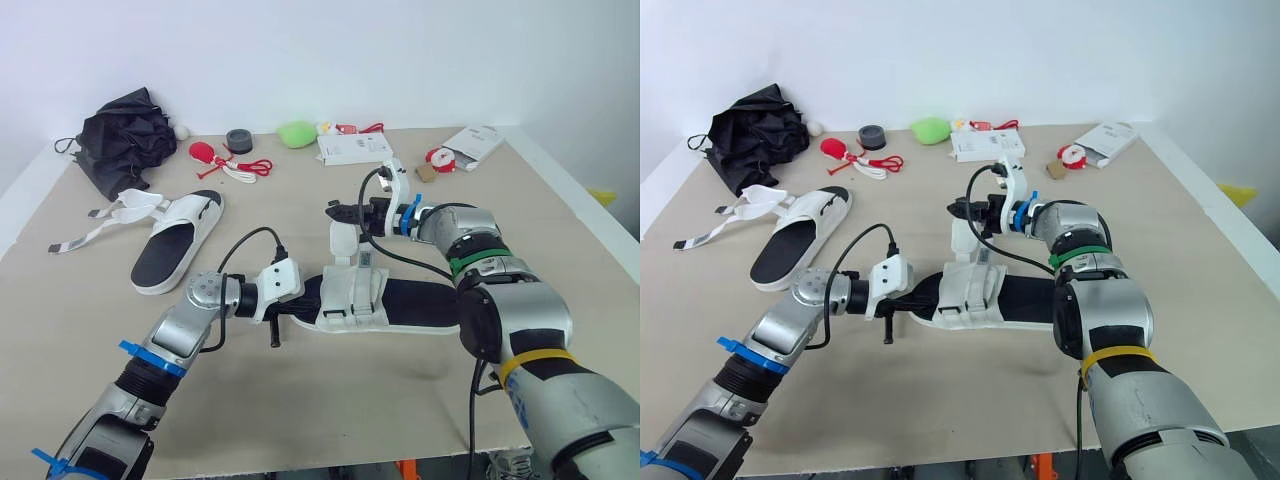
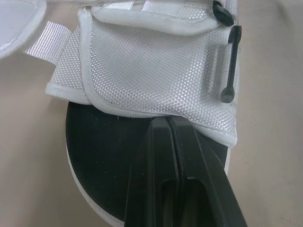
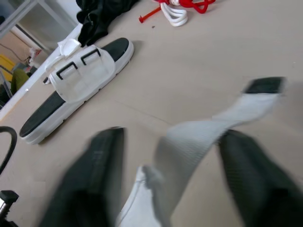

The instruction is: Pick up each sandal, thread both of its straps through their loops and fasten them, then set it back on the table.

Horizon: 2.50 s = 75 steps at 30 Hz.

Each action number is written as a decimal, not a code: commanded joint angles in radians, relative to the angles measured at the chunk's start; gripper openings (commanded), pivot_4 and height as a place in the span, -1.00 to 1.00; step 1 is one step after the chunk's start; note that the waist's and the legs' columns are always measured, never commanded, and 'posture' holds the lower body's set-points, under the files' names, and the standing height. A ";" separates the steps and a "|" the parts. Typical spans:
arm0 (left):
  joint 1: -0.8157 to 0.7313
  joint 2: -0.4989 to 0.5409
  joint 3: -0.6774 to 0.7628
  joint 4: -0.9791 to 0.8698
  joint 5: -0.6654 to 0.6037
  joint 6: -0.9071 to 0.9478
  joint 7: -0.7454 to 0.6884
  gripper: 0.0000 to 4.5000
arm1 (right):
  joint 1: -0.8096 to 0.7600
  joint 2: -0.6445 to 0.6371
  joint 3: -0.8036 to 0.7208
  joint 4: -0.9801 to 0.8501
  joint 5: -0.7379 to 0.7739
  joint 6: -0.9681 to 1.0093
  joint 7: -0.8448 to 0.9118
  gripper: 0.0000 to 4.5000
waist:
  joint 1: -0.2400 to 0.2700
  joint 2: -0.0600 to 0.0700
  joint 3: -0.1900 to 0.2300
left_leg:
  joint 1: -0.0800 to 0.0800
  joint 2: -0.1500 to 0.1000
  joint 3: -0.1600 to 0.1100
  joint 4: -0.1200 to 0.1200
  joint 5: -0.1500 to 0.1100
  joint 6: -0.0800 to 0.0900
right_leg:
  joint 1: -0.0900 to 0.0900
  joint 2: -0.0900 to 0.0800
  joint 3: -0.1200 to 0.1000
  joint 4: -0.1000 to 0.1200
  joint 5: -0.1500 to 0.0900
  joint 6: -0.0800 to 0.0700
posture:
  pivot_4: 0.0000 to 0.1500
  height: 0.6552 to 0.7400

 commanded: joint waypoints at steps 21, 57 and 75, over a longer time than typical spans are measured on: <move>0.023 -0.014 -0.103 0.108 0.049 0.021 -0.043 -1.00 | 0.541 -0.106 0.218 -1.090 -0.266 -0.602 -0.118 -0.97 | 0.006 0.001 -0.001 | 0.001 -0.001 -0.001 0.001 0.000 -0.004 | 0.002 0.000 -0.001 0.001 -0.005 0.009 | 1.00 1.00; -0.002 -0.035 -0.111 0.153 0.060 -0.009 -0.071 -1.00 | 0.767 -0.504 0.386 -1.225 -0.519 -1.467 -0.354 0.96 | 0.027 -0.001 0.000 | 0.015 0.000 -0.001 0.001 0.000 -0.005 | 0.013 0.001 0.000 0.000 -0.007 0.007 | 1.00 1.00; -0.020 -0.044 -0.115 0.189 0.062 -0.035 -0.072 -1.00 | 1.059 -0.901 0.127 -1.916 1.341 0.293 -0.516 0.96 | 0.031 -0.006 0.000 | 0.015 0.001 -0.004 0.000 -0.002 -0.006 | 0.016 -0.003 -0.006 -0.001 -0.012 0.002 | 1.00 1.00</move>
